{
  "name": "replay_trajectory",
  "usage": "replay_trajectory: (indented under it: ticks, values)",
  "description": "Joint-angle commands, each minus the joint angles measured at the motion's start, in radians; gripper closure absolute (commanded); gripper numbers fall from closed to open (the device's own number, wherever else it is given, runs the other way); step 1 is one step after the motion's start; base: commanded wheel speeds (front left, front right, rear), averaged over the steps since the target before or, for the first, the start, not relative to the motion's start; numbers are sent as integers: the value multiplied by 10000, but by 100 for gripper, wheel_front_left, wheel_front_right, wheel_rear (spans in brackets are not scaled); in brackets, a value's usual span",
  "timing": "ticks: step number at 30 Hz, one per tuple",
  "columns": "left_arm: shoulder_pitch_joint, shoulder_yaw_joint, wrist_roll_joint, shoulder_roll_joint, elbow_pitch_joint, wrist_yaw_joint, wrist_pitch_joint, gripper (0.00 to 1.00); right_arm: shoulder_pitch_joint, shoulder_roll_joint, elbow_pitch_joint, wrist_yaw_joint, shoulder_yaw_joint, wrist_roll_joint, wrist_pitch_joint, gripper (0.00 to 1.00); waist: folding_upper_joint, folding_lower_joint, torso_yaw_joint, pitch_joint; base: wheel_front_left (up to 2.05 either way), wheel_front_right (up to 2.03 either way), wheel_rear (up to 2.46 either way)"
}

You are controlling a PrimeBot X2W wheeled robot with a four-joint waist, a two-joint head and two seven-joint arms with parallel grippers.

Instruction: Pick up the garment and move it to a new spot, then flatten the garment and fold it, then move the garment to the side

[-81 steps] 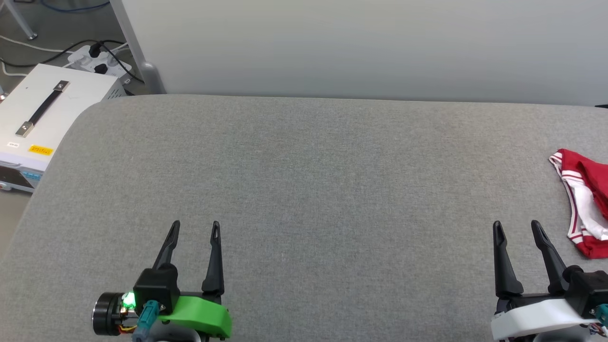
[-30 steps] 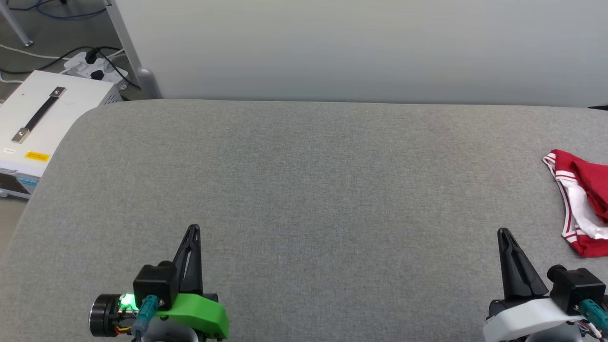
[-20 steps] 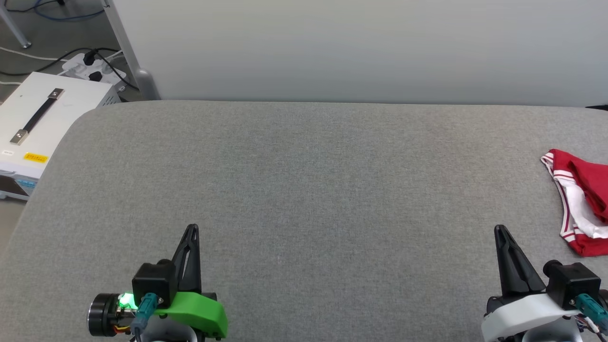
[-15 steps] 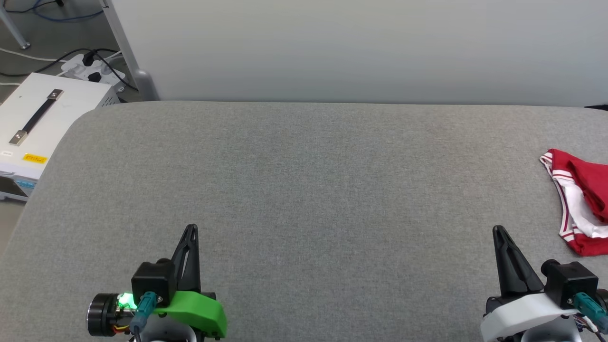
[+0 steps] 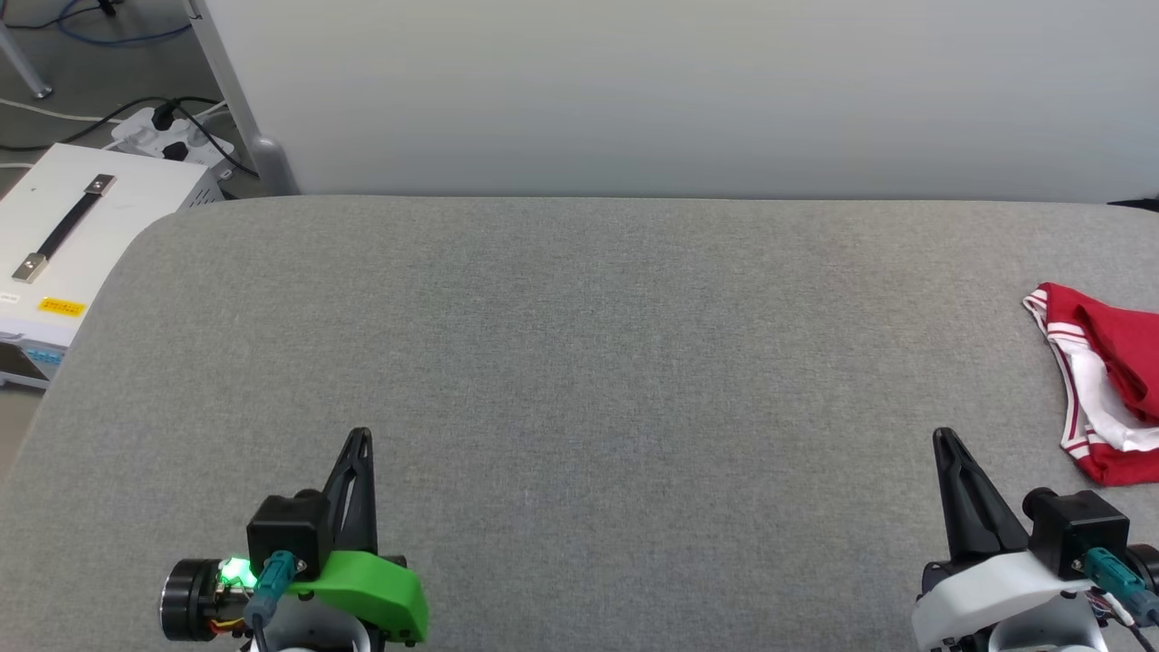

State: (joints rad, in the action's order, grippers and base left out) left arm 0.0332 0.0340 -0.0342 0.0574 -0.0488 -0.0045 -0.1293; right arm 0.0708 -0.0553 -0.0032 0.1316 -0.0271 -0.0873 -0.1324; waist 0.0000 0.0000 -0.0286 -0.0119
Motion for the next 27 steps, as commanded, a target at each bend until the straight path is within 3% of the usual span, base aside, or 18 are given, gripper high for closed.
replay_trajectory:
  ticks: [1,27]
  values:
    - [-162,-26,94,-38,74,22,88,100,-209,21,12,-5,28,109,93,100,0,0,7,3,0,0,0]
    - [-236,-163,202,-53,254,32,612,100,-426,34,21,-7,134,441,628,100,0,0,128,53,0,0,0]
